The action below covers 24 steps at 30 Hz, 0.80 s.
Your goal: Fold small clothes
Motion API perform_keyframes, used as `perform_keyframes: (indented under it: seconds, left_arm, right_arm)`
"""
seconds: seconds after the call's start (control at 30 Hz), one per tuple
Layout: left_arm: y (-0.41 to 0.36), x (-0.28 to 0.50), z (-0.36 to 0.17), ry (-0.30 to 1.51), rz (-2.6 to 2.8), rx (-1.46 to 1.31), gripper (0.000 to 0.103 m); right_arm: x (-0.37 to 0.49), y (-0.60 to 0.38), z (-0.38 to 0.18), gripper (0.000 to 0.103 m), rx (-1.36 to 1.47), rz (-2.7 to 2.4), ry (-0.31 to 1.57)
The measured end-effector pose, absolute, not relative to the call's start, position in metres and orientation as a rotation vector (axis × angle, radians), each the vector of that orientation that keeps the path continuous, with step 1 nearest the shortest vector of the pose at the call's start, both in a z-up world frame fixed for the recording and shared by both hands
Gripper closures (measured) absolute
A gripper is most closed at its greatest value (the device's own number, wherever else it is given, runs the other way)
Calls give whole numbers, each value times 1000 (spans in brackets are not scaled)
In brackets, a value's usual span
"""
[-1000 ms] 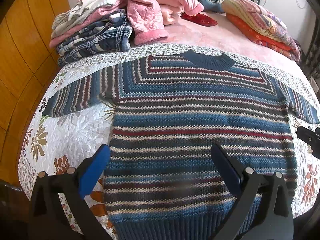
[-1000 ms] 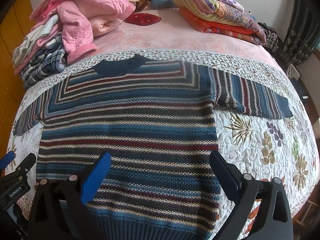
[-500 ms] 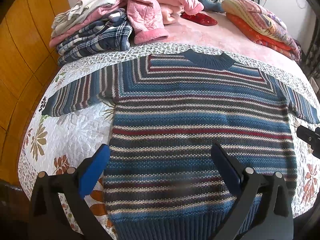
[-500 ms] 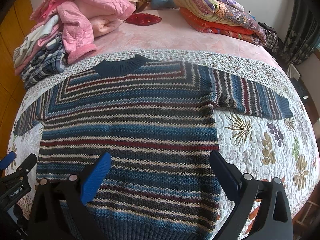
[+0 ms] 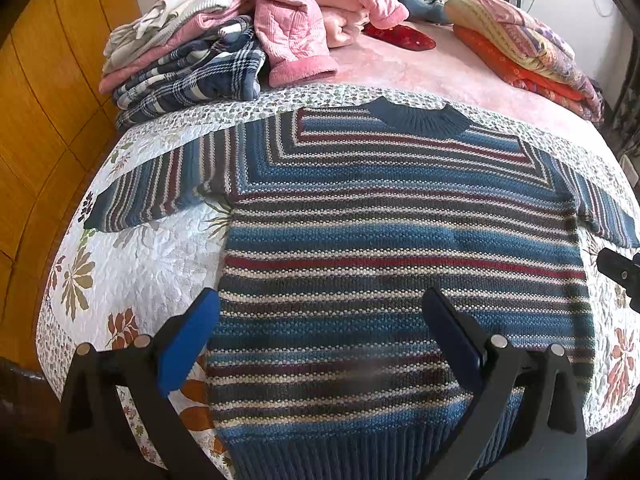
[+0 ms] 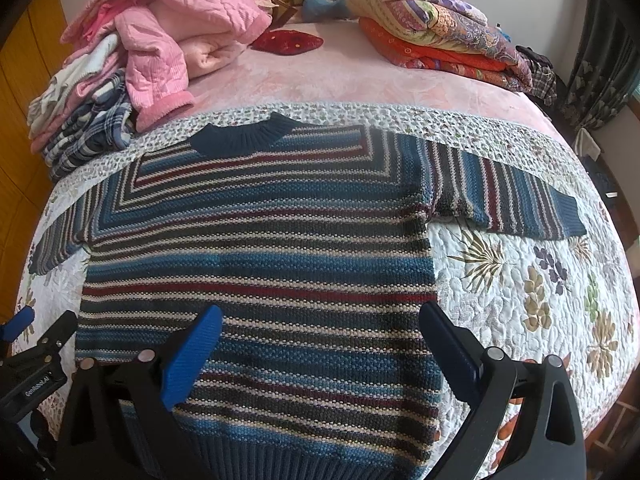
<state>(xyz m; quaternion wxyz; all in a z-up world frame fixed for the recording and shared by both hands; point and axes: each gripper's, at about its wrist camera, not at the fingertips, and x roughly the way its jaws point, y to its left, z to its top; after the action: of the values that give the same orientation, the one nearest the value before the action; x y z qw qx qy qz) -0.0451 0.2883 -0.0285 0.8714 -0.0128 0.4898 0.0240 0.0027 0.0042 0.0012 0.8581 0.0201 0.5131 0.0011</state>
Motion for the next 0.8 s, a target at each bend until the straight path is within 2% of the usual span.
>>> perform_keyframes:
  seconds: [0.23, 0.4, 0.6, 0.8]
  left_arm:
    - [288, -44, -34, 1023, 55, -6, 3]
    - [287, -31, -35, 1014, 76, -9, 3]
    - [283, -13, -35, 998, 61, -32, 3]
    - [239, 18, -36, 993, 17, -30, 3]
  right_arm:
    - [12, -3, 2, 4, 39, 10, 1071]
    - [55, -49, 9, 4, 42, -88, 1060]
    - [111, -182, 7, 4, 226, -288, 1085]
    - [137, -327, -37, 4, 400, -476, 1150]
